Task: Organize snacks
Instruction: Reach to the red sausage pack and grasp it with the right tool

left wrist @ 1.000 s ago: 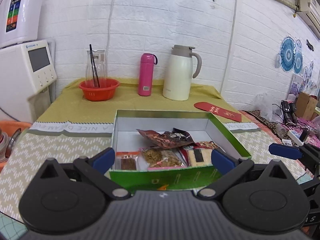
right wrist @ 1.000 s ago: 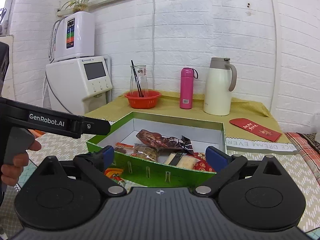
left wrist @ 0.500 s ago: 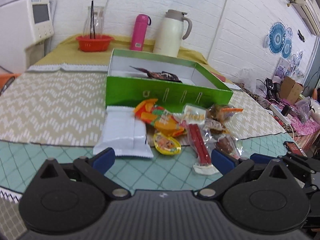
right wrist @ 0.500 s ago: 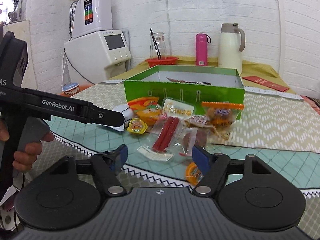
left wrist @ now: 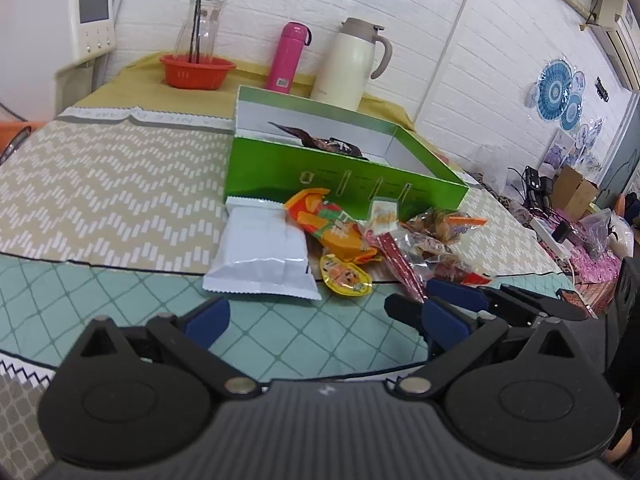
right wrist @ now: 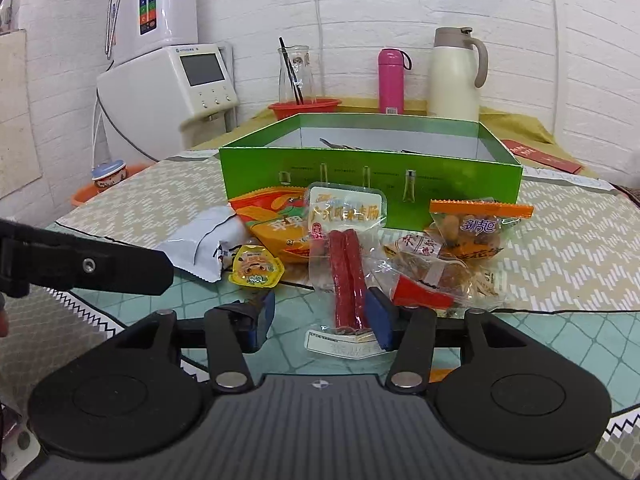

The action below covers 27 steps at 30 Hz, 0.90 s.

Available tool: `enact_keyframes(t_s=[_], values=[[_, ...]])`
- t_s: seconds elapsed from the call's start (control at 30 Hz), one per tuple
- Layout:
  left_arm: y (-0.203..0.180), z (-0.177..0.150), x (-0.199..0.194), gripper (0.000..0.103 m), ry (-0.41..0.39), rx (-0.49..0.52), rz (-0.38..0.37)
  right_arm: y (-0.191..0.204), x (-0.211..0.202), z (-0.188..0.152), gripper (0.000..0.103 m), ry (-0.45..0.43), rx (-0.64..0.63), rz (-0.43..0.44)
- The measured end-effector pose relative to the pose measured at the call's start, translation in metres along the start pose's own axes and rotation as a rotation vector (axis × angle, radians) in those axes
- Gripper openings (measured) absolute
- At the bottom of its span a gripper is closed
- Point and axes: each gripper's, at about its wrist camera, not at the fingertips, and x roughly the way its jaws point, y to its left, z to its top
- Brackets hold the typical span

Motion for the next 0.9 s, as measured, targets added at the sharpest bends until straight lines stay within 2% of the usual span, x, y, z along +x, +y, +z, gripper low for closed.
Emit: enact_keyframes(t_s=[0.07, 0.1, 0.13, 0.17, 0.2, 0.27, 0.37, 0.43, 0.47, 0.53, 0.6, 0.67, 0.7, 0.73, 0.77, 0.8, 0.9], values=[[-0.006, 0.001, 0.002, 0.102, 0.005, 0.020, -0.024, 0.001, -0.004, -0.002, 0.063, 0.009, -0.046, -0.008], [-0.009, 0.002, 0.004, 0.102, 0.007, 0.031, -0.038, 0.001, -0.008, -0.003, 0.060, 0.015, -0.059, -0.002], [-0.013, 0.002, 0.005, 0.102, 0.011, 0.043, -0.050, -0.001, -0.012, -0.005, 0.043, 0.022, -0.060, 0.022], [-0.016, 0.002, 0.007, 0.102, 0.015, 0.053, -0.062, -0.003, -0.017, -0.007, 0.042, 0.031, -0.053, 0.036], [-0.020, 0.001, 0.009, 0.102, 0.020, 0.062, -0.076, -0.004, -0.019, -0.009, 0.017, 0.060, -0.046, 0.058], [-0.025, 0.000, 0.012, 0.102, 0.035, 0.077, -0.101, -0.005, -0.029, -0.016, 0.016, 0.054, -0.045, 0.079], [-0.031, -0.002, 0.017, 0.102, 0.052, 0.090, -0.112, -0.003, -0.041, -0.020, 0.020, 0.037, -0.068, 0.103], [-0.030, -0.001, 0.017, 0.102, 0.046, 0.092, -0.098, -0.004, -0.045, -0.018, 0.044, 0.023, -0.064, 0.117], [-0.028, 0.000, 0.017, 0.102, 0.041, 0.090, -0.091, -0.004, -0.046, -0.017, 0.047, 0.016, -0.072, 0.112], [-0.021, 0.002, 0.016, 0.102, 0.038, 0.081, -0.068, -0.003, -0.045, -0.015, 0.064, 0.012, -0.089, 0.096], [-0.014, 0.002, 0.016, 0.102, 0.046, 0.071, -0.050, -0.003, -0.044, -0.016, 0.073, 0.016, -0.092, 0.094], [-0.007, 0.000, 0.014, 0.101, 0.059, 0.063, -0.052, -0.002, -0.043, -0.017, 0.077, 0.023, -0.089, 0.104], [-0.004, -0.002, 0.013, 0.096, 0.067, 0.062, -0.055, -0.002, -0.043, -0.018, 0.079, 0.029, -0.085, 0.107], [-0.001, -0.004, 0.013, 0.087, 0.081, 0.060, -0.057, -0.001, -0.043, -0.020, 0.082, 0.031, -0.087, 0.108], [0.001, -0.005, 0.015, 0.076, 0.098, 0.052, -0.067, -0.001, -0.042, -0.020, 0.085, 0.034, -0.089, 0.105], [0.004, -0.006, 0.017, 0.059, 0.117, 0.039, -0.071, -0.002, -0.041, -0.021, 0.088, 0.041, -0.086, 0.099], [0.008, -0.002, 0.022, 0.057, 0.118, 0.012, -0.074, -0.007, -0.033, -0.019, 0.088, 0.049, -0.042, 0.071]])
